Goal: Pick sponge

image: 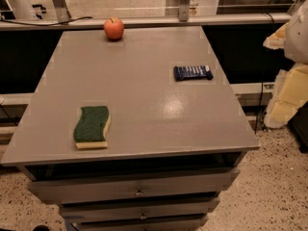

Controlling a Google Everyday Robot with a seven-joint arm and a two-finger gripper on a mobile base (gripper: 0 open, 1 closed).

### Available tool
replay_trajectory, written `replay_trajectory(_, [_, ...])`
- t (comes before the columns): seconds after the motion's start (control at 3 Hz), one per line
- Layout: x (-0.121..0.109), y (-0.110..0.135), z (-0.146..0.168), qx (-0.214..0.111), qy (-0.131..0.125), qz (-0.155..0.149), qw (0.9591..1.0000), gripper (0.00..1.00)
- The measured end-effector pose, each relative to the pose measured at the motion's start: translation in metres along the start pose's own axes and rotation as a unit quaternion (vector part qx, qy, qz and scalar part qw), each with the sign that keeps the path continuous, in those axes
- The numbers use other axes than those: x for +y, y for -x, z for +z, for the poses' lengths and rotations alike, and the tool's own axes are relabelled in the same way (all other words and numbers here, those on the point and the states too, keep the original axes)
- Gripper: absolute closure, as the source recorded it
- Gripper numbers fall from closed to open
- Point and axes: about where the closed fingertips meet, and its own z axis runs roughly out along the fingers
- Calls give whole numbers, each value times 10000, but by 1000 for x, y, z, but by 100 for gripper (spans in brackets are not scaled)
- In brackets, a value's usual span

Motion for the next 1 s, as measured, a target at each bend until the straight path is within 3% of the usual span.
replay_trajectory(0.33, [0,0,0,-1,-1,0,10000,0])
replay_trajectory(0.67, [4,15,10,-504,45,125,9986,0])
replay_trajectory(1.0, [8,58,41,-1480,266,265,9883,0])
